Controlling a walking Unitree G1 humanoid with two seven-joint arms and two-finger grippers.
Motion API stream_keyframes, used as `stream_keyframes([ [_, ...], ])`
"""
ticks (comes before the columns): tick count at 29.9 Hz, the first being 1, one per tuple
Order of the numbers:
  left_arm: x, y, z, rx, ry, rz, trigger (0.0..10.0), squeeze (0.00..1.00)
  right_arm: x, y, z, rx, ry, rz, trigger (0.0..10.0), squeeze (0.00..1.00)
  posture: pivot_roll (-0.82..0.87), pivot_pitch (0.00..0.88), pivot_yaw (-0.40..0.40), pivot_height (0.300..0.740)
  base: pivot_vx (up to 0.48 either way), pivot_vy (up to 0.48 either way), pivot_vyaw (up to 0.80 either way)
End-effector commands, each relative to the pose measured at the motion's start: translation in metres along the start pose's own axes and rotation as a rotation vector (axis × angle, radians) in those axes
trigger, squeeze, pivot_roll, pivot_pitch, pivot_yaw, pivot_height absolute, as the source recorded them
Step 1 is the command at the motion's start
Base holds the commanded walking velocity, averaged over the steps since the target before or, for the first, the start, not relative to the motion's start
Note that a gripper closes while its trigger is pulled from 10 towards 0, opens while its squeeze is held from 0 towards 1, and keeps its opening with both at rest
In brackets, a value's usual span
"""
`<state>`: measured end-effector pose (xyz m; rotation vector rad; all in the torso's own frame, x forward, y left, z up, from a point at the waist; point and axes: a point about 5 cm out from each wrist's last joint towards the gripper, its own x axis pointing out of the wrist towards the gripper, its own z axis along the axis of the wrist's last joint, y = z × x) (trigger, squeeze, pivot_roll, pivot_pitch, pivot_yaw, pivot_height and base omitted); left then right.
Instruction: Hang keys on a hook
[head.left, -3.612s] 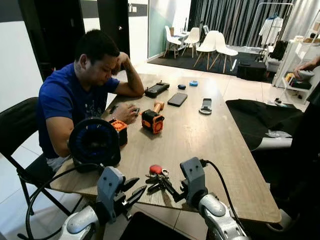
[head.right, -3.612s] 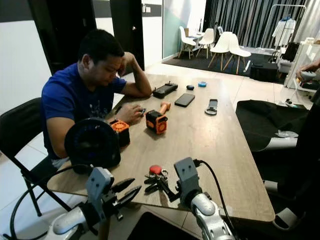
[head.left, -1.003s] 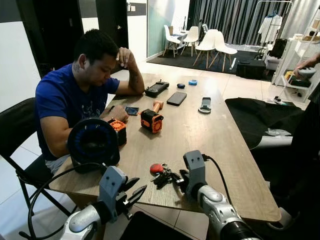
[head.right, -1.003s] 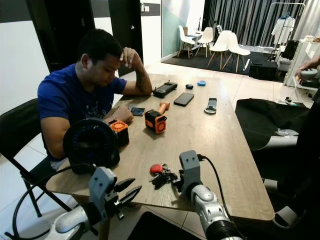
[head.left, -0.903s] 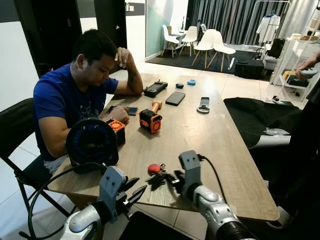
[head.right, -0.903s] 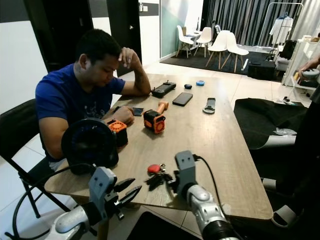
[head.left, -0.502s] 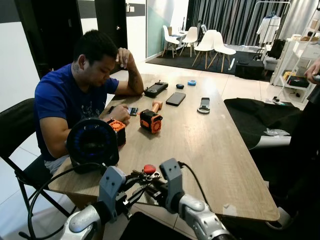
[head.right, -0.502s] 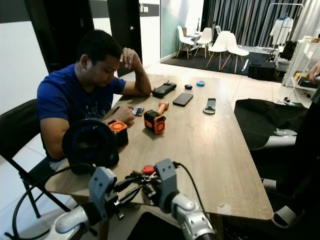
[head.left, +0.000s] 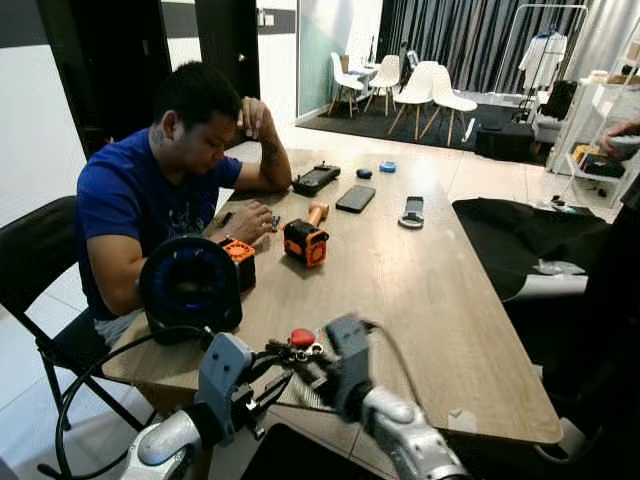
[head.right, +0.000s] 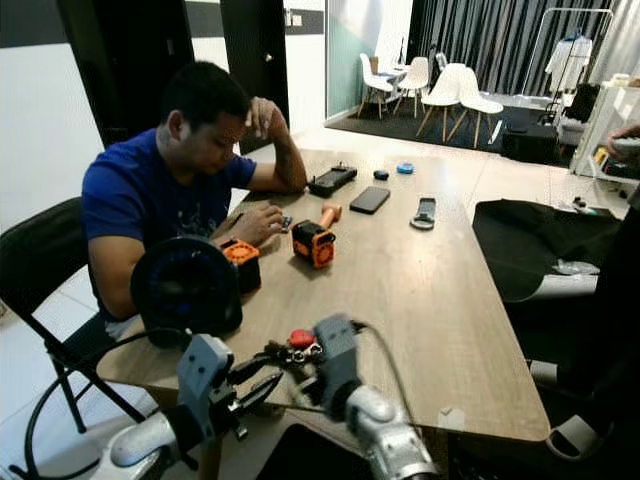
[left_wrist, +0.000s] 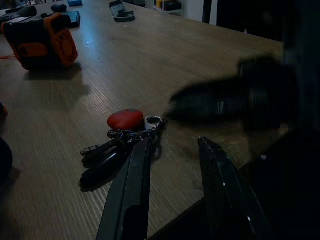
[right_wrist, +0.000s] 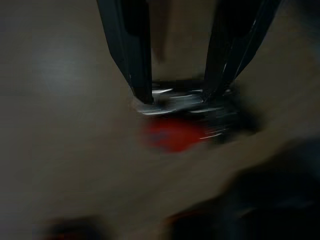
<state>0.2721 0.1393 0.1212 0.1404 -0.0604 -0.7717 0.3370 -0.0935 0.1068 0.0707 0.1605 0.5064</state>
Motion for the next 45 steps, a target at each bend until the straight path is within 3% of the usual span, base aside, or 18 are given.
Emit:
stream_keyframes([
  [1,-0.003,0.000,-0.003,0.010,0.022,-0.003,10.0,0.00,-0.001,-0.011,0.002,0.030,-0.019,-0.049,10.0,0.00,0.04,0.072,-0.019,0.740,0.000,0.000,0.00],
  [16,0.001,0.000,0.001,0.003,-0.002,0.016,10.0,0.00,0.007,-0.052,0.013,0.033,0.018,-0.177,10.0,0.00,0.05,0.085,-0.022,0.740,0.000,0.000,0.00],
  [21,0.000,-0.001,0.001,0.002,-0.002,0.017,10.0,0.00,0.012,-0.058,0.020,0.060,0.026,-0.192,10.0,0.00,0.05,0.087,-0.022,0.740,0.000,0.000,0.00],
  [27,0.000,0.000,0.001,0.002,-0.002,0.023,10.0,0.00,0.018,-0.052,0.024,0.066,0.045,-0.113,10.0,0.00,0.05,0.087,-0.022,0.740,0.000,0.000,0.00],
  [29,-0.001,0.000,0.001,0.003,-0.003,0.027,10.0,0.00,0.024,-0.039,0.026,0.043,0.060,0.002,10.0,0.00,0.05,0.089,-0.028,0.740,0.000,0.000,0.00],
  [33,-0.001,-0.001,0.002,0.002,-0.004,0.028,10.0,0.00,0.026,-0.032,0.025,0.031,0.078,0.062,10.0,0.00,0.05,0.089,-0.028,0.740,0.000,0.000,0.00],
  [39,-0.001,0.000,0.001,0.002,-0.001,0.030,10.0,0.00,0.027,-0.018,0.011,0.021,0.170,0.194,10.0,0.00,0.05,0.087,-0.032,0.740,0.000,0.000,0.00],
  [45,-0.002,0.000,0.001,0.002,0.001,0.029,10.0,0.00,0.023,-0.018,0.001,0.023,0.231,0.226,10.0,0.00,0.05,0.084,-0.031,0.740,0.000,0.000,0.00],
])
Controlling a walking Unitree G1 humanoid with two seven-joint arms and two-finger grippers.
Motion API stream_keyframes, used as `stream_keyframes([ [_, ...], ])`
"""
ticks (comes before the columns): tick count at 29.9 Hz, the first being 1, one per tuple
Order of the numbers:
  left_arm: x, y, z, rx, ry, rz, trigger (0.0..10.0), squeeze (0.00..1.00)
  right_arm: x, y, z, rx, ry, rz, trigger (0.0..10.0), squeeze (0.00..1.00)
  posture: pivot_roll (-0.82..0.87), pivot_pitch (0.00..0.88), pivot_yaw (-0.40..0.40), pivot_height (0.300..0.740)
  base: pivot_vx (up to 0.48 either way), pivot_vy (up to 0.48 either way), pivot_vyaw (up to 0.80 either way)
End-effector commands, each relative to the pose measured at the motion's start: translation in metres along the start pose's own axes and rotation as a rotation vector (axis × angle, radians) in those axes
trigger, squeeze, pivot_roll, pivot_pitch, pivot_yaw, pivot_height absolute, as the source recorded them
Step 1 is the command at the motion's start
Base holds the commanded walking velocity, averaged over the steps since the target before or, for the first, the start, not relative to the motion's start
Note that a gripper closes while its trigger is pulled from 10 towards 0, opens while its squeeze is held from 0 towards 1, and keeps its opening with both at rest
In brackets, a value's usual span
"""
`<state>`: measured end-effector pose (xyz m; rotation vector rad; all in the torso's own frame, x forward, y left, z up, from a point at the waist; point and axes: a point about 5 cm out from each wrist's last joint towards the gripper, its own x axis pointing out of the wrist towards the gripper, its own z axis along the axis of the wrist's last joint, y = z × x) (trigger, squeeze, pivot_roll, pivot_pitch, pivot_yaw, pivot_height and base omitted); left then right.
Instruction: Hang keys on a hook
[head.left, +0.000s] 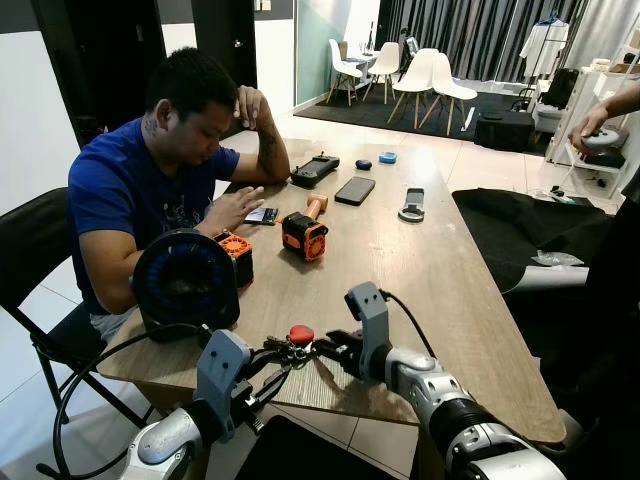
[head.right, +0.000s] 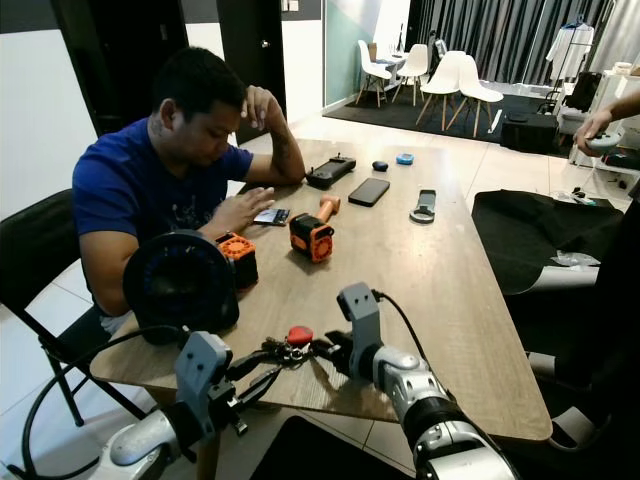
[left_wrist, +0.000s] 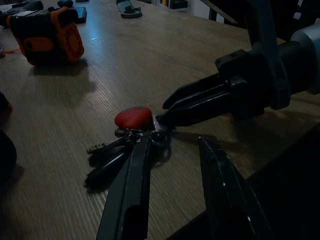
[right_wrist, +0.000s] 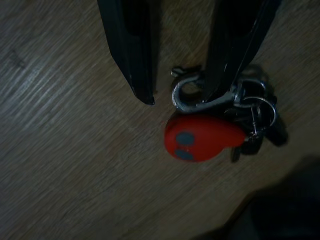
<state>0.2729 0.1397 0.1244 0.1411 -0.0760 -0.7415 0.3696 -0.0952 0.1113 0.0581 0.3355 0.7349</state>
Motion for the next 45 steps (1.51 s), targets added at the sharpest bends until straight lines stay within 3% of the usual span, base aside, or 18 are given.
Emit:
stream_keyframes([
  [1,-0.002,-0.001,-0.002,-0.004,0.013,-0.001,10.0,0.00,-0.002,-0.001,-0.009,0.013,0.049,0.003,10.0,0.00,0.05,0.084,-0.031,0.740,0.000,0.000,0.00],
  [11,-0.004,-0.001,-0.003,0.002,0.018,-0.007,10.0,0.00,-0.004,0.000,-0.017,0.054,0.089,0.034,10.0,0.00,0.06,0.073,-0.030,0.740,0.000,0.000,0.00],
  [23,-0.003,-0.002,-0.003,0.001,0.021,-0.013,10.0,0.00,0.002,0.013,-0.017,0.060,0.081,0.134,10.0,0.00,0.06,0.083,-0.028,0.740,0.000,0.000,0.00],
  [25,-0.002,-0.003,-0.004,0.001,0.022,-0.016,10.0,0.00,0.002,0.013,-0.018,0.068,0.085,0.130,8.9,0.00,0.06,0.084,-0.029,0.740,0.000,0.000,0.00],
  [27,-0.002,-0.003,-0.004,0.001,0.023,-0.017,10.0,0.00,0.002,0.013,-0.018,0.077,0.088,0.125,8.7,0.00,0.06,0.084,-0.029,0.740,0.000,0.000,0.00],
  [28,-0.002,-0.003,-0.004,0.002,0.024,-0.018,10.0,0.00,0.002,0.012,-0.018,0.091,0.086,0.113,6.0,0.00,0.06,0.084,-0.029,0.740,0.000,0.000,0.00],
  [29,-0.002,-0.003,-0.004,0.002,0.024,-0.018,10.0,0.00,0.002,0.012,-0.018,0.091,0.086,0.113,6.0,0.00,0.06,0.084,-0.029,0.740,0.000,0.000,0.00],
  [30,-0.002,-0.003,-0.004,0.002,0.025,-0.018,10.0,0.00,0.002,0.010,-0.017,0.107,0.082,0.096,4.4,0.00,0.06,0.086,-0.028,0.740,0.000,0.000,0.00],
  [35,-0.002,-0.003,-0.004,0.003,0.026,-0.018,10.0,0.00,0.001,0.008,-0.016,0.112,0.083,0.079,2.9,0.00,0.06,0.086,-0.028,0.740,0.000,0.000,0.00],
  [37,-0.003,-0.003,-0.004,0.004,0.027,-0.017,10.0,0.00,0.001,0.007,-0.017,0.118,0.082,0.069,0.8,0.00,0.06,0.086,-0.028,0.740,0.000,0.000,0.00],
  [40,-0.003,-0.002,-0.004,0.005,0.028,-0.017,10.0,0.00,0.000,0.006,-0.017,0.123,0.084,0.064,0.0,0.00,0.06,0.086,-0.028,0.740,0.000,0.000,0.00],
  [45,-0.003,-0.003,-0.004,0.007,0.030,-0.020,10.0,0.00,0.000,0.006,-0.017,0.134,0.085,0.059,0.0,0.00,0.06,0.087,-0.026,0.740,0.000,0.000,0.00],
])
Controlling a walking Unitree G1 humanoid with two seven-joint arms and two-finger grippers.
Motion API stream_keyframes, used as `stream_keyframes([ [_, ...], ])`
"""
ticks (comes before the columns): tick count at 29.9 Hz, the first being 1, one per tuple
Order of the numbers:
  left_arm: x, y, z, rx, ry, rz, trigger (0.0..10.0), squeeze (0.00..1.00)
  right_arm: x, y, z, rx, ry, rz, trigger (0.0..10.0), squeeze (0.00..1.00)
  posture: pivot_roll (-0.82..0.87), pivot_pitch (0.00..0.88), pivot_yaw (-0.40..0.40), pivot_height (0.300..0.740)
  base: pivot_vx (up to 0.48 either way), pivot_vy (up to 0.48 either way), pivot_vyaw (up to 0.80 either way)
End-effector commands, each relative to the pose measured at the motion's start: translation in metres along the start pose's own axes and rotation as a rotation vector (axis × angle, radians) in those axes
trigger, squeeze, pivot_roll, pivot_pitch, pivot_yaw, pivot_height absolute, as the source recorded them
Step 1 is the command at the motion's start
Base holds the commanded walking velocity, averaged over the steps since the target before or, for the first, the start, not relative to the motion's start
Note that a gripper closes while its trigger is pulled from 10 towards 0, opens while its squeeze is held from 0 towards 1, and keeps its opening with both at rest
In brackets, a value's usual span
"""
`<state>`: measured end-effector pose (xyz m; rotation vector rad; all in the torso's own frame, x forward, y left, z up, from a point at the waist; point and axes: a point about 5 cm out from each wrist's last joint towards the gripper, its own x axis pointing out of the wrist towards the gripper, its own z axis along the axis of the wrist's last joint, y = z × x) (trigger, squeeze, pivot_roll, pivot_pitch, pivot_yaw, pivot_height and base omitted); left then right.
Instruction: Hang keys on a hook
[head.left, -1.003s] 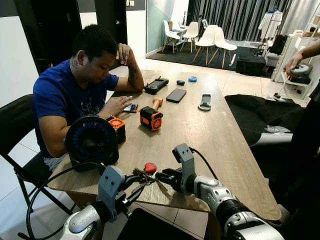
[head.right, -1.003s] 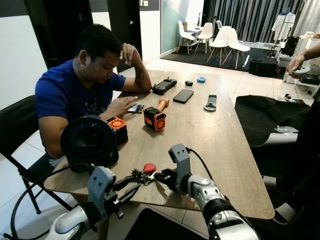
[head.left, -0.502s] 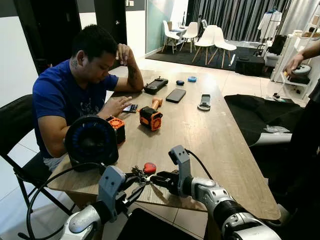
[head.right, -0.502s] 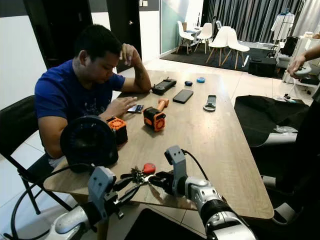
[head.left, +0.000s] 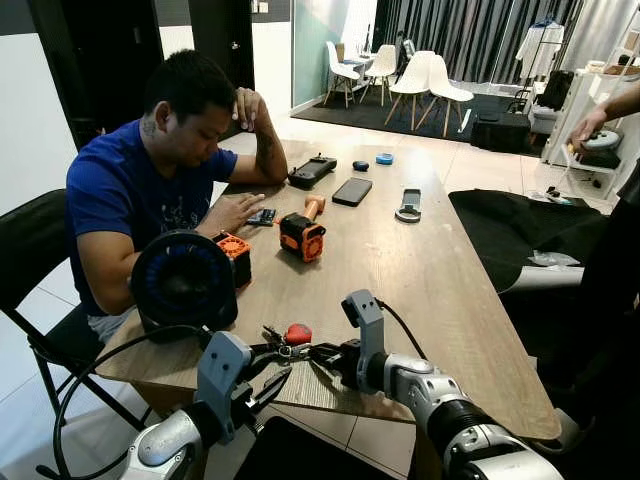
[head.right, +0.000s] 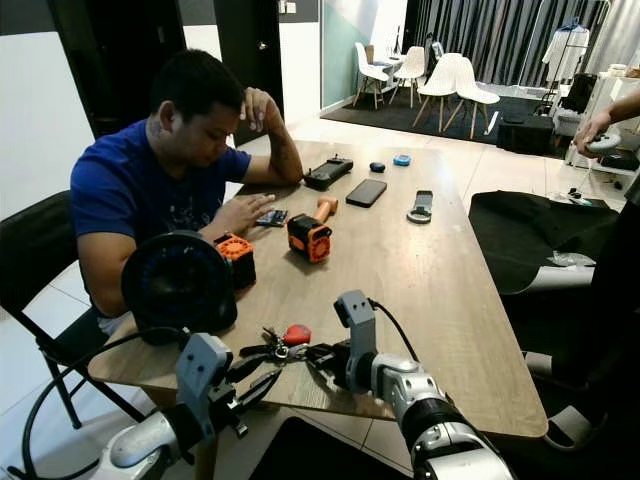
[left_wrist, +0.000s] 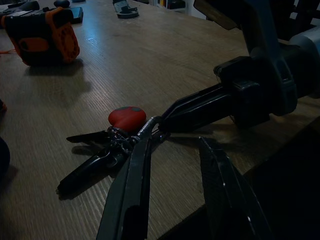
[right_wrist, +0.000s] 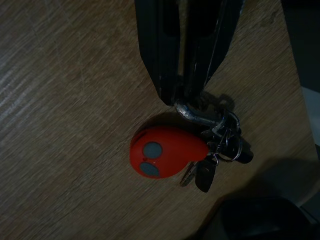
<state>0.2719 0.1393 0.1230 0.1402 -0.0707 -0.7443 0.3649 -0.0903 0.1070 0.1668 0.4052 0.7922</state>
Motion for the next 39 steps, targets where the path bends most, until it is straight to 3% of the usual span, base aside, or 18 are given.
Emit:
stream_keyframes([
  [1,-0.002,-0.002,-0.003,0.010,0.026,-0.017,10.0,0.00,0.000,-0.001,-0.011,0.028,0.045,-0.019,0.0,0.00,0.06,0.087,-0.026,0.740,0.000,0.000,0.00],
  [3,-0.002,-0.002,-0.003,0.011,0.025,-0.017,10.0,0.00,0.000,0.000,-0.007,0.029,0.021,-0.019,0.0,0.00,0.06,0.086,-0.026,0.740,0.000,0.000,0.00],
  [7,-0.002,0.000,-0.002,0.013,0.025,-0.012,10.0,0.00,0.002,0.005,0.020,0.068,-0.157,0.029,0.0,0.00,0.06,0.087,-0.026,0.740,0.000,0.000,0.00],
  [12,-0.003,0.001,-0.002,0.014,0.026,-0.010,10.0,0.00,0.001,0.008,0.031,0.076,-0.220,0.060,0.0,0.00,0.06,0.087,-0.026,0.740,0.000,0.000,0.00],
  [14,-0.003,0.001,-0.002,0.014,0.026,-0.009,10.0,0.00,0.001,0.013,0.043,0.072,-0.281,0.101,0.0,0.00,0.06,0.086,-0.025,0.740,0.000,0.000,0.00],
  [16,-0.004,0.002,-0.003,0.015,0.027,-0.006,10.0,0.00,-0.003,0.030,0.068,0.041,-0.388,0.197,0.0,0.00,0.06,0.083,-0.022,0.740,0.000,0.000,0.00],
  [18,-0.004,0.002,-0.002,0.016,0.027,-0.006,10.0,0.00,-0.005,0.039,0.079,0.016,-0.422,0.231,0.0,0.00,0.06,0.083,-0.017,0.740,0.000,0.000,0.00],
  [29,-0.003,0.006,-0.002,0.021,0.027,-0.008,10.0,0.00,-0.017,0.076,0.109,-0.077,-0.491,0.372,0.0,0.00,0.06,0.078,-0.011,0.740,0.000,0.000,0.00],
  [39,-0.008,0.008,-0.007,0.035,0.062,-0.012,10.0,0.00,-0.029,0.093,0.111,-0.127,-0.460,0.470,0.0,0.00,0.06,0.072,-0.012,0.740,0.000,0.000,0.00],
])
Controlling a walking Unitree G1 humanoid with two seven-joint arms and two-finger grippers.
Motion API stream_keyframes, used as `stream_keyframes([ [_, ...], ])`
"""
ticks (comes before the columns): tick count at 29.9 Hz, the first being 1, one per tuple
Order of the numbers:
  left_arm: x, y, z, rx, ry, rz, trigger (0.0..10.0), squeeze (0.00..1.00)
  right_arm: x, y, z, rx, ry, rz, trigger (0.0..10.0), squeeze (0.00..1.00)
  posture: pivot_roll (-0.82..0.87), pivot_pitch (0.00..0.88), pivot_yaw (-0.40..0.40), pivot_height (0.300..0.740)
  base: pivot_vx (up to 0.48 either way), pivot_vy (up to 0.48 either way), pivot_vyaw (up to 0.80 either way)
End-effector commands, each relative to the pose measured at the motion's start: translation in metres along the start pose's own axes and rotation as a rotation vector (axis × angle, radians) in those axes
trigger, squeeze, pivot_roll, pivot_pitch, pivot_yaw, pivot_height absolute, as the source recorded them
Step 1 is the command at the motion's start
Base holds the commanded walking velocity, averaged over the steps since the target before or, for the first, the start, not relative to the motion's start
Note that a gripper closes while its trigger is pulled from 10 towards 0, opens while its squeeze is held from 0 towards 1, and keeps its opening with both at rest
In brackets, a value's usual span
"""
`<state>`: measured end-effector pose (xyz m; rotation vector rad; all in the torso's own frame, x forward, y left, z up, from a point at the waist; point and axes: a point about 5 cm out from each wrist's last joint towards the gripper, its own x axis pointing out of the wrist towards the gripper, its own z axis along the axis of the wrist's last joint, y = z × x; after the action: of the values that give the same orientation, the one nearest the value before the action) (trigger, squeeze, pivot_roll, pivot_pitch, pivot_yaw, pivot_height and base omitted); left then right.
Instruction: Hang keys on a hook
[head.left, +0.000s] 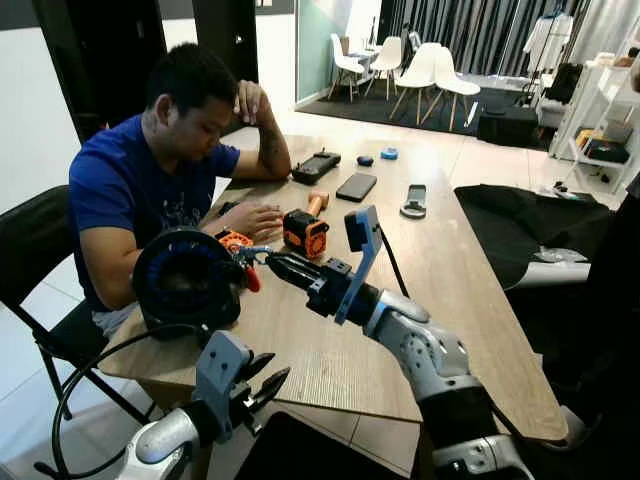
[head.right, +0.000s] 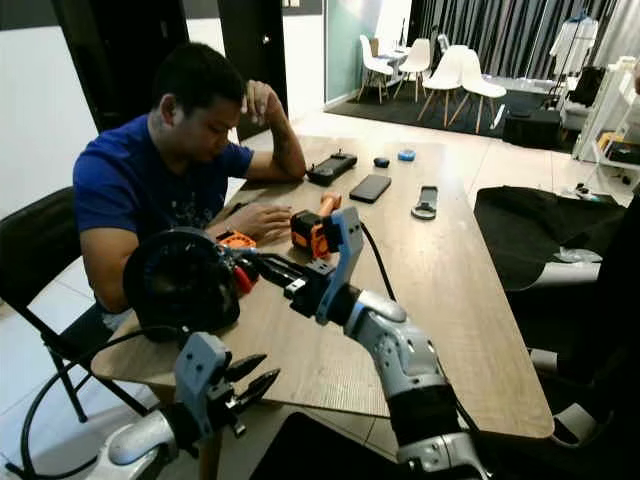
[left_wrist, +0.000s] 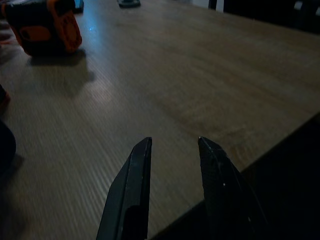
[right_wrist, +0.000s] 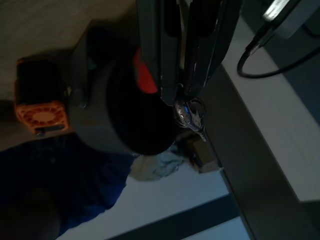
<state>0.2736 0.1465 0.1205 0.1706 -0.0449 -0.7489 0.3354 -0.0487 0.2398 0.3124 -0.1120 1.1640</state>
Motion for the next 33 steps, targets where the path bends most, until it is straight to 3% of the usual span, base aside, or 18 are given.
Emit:
stream_keyframes([
  [1,-0.007,0.003,-0.008,0.025,0.050,-0.006,10.0,0.00,-0.002,0.011,0.003,0.002,-0.001,0.068,0.0,0.00,0.06,0.071,-0.012,0.740,0.000,0.000,0.00],
  [4,-0.007,0.003,-0.008,0.025,0.050,-0.006,10.0,0.00,-0.002,0.011,0.003,0.002,-0.001,0.068,0.0,0.00,0.06,0.071,-0.012,0.740,0.000,0.000,0.00],
  [5,-0.013,0.007,-0.016,0.039,0.093,0.000,10.0,0.00,-0.010,0.023,0.002,0.002,0.024,0.123,0.0,0.00,0.06,0.067,-0.010,0.740,0.000,0.000,0.00],
  [6,-0.013,0.007,-0.016,0.039,0.093,0.000,10.0,0.00,-0.010,0.023,0.002,0.002,0.024,0.123,0.0,0.00,0.06,0.067,-0.010,0.740,0.000,0.000,0.00],
  [9,-0.023,0.010,-0.034,0.062,0.190,0.017,10.0,0.00,-0.025,0.042,-0.002,0.015,0.061,0.198,0.0,0.00,0.05,0.059,-0.005,0.740,0.000,0.000,0.00],
  [17,-0.036,0.012,-0.058,0.071,0.310,0.047,10.0,0.00,-0.039,0.062,0.001,0.045,0.070,0.257,0.0,0.00,0.05,0.048,0.002,0.740,0.000,0.000,0.00],
  [21,-0.048,0.015,-0.078,0.082,0.405,0.108,10.0,0.00,-0.048,0.076,0.001,0.064,0.090,0.305,0.0,0.00,0.04,0.043,0.006,0.740,0.000,0.000,0.00],
  [33,-0.060,0.033,-0.098,0.138,0.524,0.327,10.0,0.00,-0.062,0.090,-0.010,0.134,0.178,0.346,0.0,0.00,0.04,0.042,0.004,0.740,0.000,0.000,0.00],
])
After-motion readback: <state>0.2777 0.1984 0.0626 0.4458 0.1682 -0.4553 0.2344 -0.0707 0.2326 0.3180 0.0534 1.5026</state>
